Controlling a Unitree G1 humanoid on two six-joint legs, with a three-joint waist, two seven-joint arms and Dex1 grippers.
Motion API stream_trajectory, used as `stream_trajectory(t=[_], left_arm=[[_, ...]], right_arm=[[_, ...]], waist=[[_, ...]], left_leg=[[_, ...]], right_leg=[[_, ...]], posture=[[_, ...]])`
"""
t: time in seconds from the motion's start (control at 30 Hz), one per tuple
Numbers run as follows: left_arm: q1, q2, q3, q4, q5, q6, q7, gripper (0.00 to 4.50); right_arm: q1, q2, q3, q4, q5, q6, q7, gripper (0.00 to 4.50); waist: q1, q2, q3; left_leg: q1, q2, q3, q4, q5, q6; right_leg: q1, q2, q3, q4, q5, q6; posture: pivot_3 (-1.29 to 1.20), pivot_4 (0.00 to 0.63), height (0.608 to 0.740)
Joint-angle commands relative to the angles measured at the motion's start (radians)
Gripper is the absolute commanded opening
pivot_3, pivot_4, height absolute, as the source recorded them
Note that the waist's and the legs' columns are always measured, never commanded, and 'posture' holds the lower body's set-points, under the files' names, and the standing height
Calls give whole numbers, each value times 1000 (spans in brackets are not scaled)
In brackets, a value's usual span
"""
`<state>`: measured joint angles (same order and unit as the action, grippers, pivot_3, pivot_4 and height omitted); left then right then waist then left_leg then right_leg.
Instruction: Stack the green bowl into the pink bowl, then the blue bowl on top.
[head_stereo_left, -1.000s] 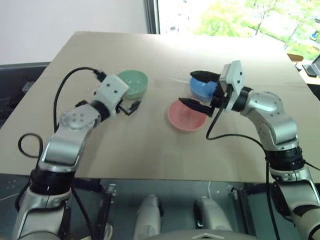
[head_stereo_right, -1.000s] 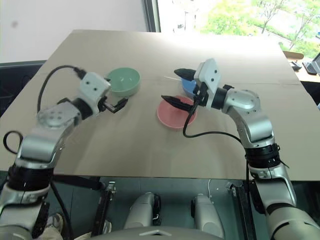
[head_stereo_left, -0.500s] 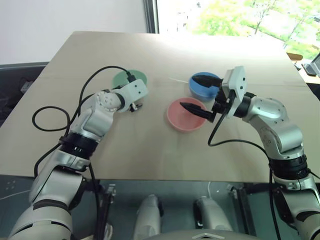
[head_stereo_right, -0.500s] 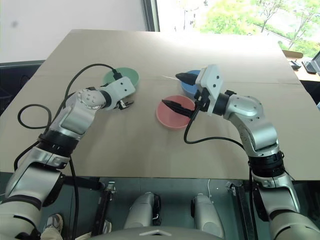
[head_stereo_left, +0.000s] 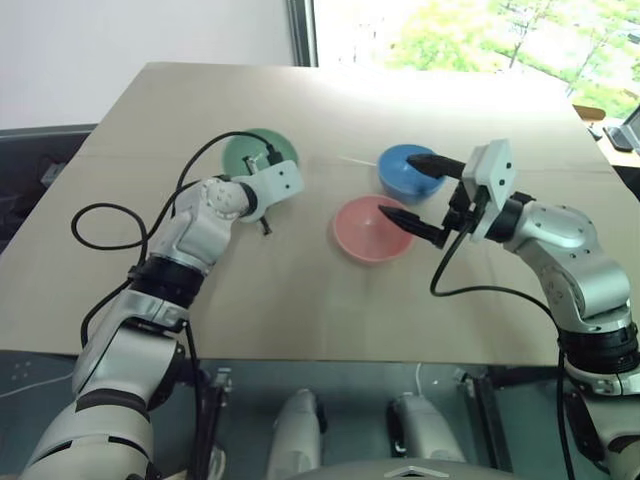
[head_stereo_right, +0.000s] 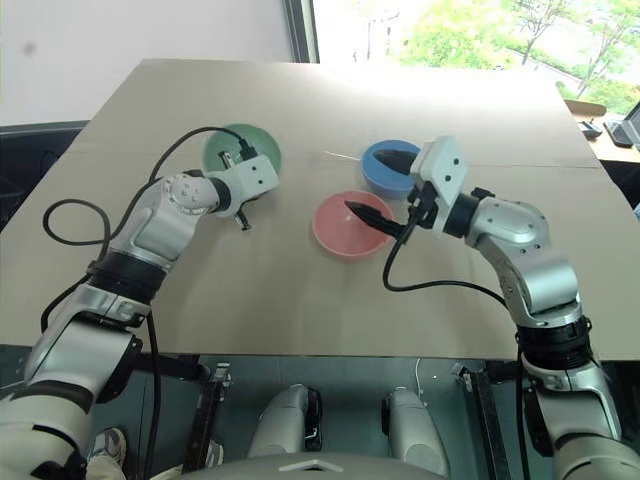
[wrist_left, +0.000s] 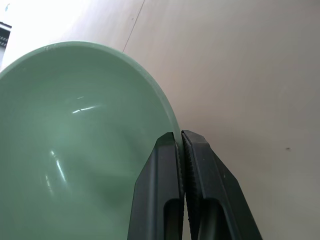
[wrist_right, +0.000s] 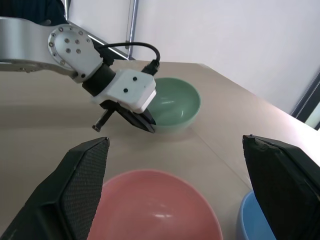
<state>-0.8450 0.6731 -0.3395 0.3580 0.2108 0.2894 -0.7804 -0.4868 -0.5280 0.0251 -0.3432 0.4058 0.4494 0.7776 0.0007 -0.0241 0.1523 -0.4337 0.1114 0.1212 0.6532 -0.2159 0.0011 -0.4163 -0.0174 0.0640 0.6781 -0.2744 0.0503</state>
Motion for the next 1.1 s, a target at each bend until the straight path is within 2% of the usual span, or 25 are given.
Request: stream_trajectory(t=[0.03,0.07,0.27,0.4,0.53,0.7,0.8,0.93,1.1], left_arm=[[-12,-23,106,-136,-162,-144,-109,70],[-1,-31,122,-168,-201,-214,-135,70],[60,-25,134,-369,-366,-243,-332,70],[70,-30,109,-370,-406,-258,-422,70],[70,-37,93,-346,-394,-264,-465,1154],[77,-51,125,-343,-398,-277,-448,3129],[80,-37,171,-372,-446,-206,-440,3129],[117,-25,295,-432,-569,-39,-371,3129],[242,-30,451,-470,-639,-56,-284,3129]], right_arm=[[50,-43,-91,-75,41,11,-5,4500],[73,-57,-112,-86,46,15,-7,4500],[237,-141,-256,-172,68,42,-34,4500],[323,-170,-313,-235,90,66,-51,4500],[342,-173,-327,-274,108,91,-88,4500],[385,-186,-347,-304,146,114,-90,4500],[422,-206,-374,-318,185,129,-66,4500],[494,-243,-424,-330,236,143,-25,4500],[506,-286,-449,-278,250,130,20,4500]], waist=[[4,0,0],[9,0,0],[11,0,0],[7,0,0],[6,0,0],[14,0,0],[13,0,0],[8,0,0],[1,1,-1]], left_leg=[[0,0,0,0,0,0],[0,0,0,0,0,0],[1,0,0,1,1,-2],[3,0,-1,1,1,-2],[3,0,-1,4,-1,1],[2,0,-2,4,-1,2],[2,0,-3,4,-1,2],[2,0,-4,4,-1,2],[3,0,-4,4,-1,2]], right_leg=[[0,0,0,0,0,0],[0,0,0,0,0,0],[2,0,0,0,0,0],[2,1,1,1,0,0],[4,1,1,1,0,1],[4,1,0,1,0,1],[4,0,0,1,0,1],[4,1,-1,1,0,1],[5,0,-1,1,0,1]], posture=[[0,150,740],[0,150,740],[0,150,740],[0,150,740],[0,150,740],[0,150,740],[0,150,740],[0,150,740],[0,150,740]])
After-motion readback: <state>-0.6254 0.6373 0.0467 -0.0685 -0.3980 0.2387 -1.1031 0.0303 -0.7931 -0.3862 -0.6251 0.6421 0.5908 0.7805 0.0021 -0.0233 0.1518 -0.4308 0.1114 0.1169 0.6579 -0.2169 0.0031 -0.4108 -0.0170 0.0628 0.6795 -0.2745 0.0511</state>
